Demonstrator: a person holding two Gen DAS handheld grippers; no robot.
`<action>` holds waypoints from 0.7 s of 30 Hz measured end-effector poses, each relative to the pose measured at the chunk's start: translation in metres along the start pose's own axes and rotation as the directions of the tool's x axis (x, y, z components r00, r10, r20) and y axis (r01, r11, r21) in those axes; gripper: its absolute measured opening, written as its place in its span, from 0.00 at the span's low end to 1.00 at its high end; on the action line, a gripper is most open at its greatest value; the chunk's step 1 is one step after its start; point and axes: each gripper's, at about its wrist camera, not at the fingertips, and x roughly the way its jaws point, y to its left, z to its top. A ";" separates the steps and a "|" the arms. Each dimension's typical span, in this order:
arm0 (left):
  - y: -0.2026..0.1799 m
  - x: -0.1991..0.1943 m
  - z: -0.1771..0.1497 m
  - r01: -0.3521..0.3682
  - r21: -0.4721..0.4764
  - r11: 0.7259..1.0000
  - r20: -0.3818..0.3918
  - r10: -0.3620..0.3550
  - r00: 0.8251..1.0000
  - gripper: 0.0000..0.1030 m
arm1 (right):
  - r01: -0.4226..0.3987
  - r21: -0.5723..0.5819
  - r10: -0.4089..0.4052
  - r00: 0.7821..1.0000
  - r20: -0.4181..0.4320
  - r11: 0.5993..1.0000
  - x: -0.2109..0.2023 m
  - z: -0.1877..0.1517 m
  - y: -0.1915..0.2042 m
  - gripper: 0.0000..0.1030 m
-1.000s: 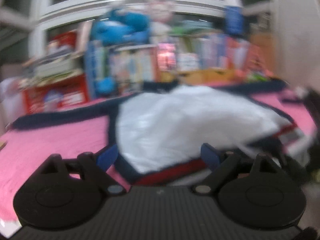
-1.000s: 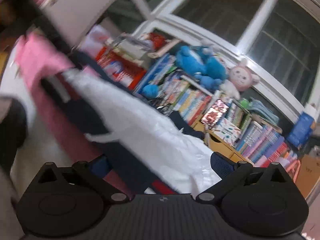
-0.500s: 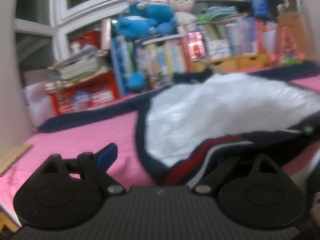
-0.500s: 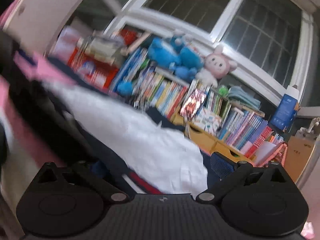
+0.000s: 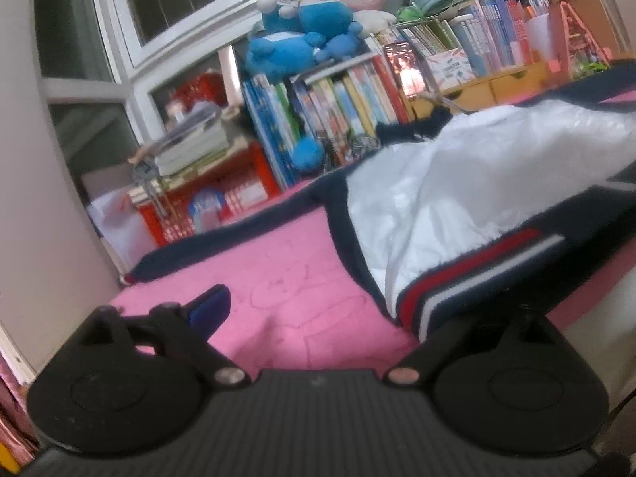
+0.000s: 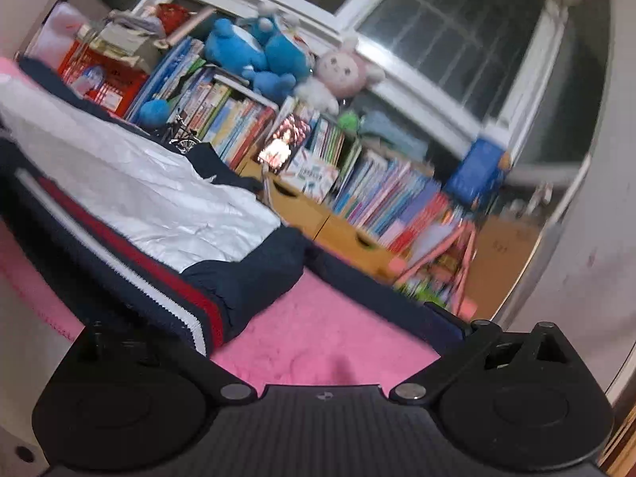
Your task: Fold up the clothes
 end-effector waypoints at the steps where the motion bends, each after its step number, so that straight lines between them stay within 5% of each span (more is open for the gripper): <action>1: 0.001 0.001 0.001 0.018 -0.007 1.000 -0.006 -0.018 1.000 0.92 | -0.015 0.037 0.016 1.000 -0.020 0.999 0.003 -0.002 -0.004 1.00; 5: 0.005 -0.008 0.011 0.151 -0.060 0.987 0.010 -0.150 0.989 0.89 | -0.094 0.109 0.097 0.995 -0.021 0.990 -0.006 0.003 -0.008 0.98; 8: 0.016 -0.020 0.014 0.307 -0.099 0.946 0.032 -0.306 0.952 0.89 | -0.233 0.141 0.235 0.972 0.006 0.962 -0.018 0.010 -0.019 1.00; 13: 0.048 -0.043 0.004 0.430 -0.112 0.896 0.079 -0.424 0.902 0.89 | -0.306 0.207 0.327 0.942 -0.077 0.929 -0.022 0.007 -0.049 1.00; 15: 0.070 -0.051 0.004 0.516 -0.194 0.834 0.142 -0.496 0.856 0.89 | -0.392 0.340 0.436 0.897 -0.063 0.855 -0.030 0.007 -0.069 0.99; 18: 0.090 -0.043 0.016 0.566 -0.390 0.726 0.276 -0.495 0.824 0.94 | -0.525 0.533 0.536 0.831 0.152 0.663 -0.041 0.018 -0.089 1.00; 19: 0.090 -0.035 0.023 0.543 -0.455 0.705 0.291 -0.459 0.839 0.94 | -0.534 0.585 0.532 0.823 0.198 0.610 -0.037 0.024 -0.088 1.00; 21: 0.080 -0.012 0.041 0.436 -0.554 0.709 0.254 -0.355 0.900 0.93 | -0.491 0.608 0.509 0.845 0.160 0.624 -0.016 0.043 -0.060 1.00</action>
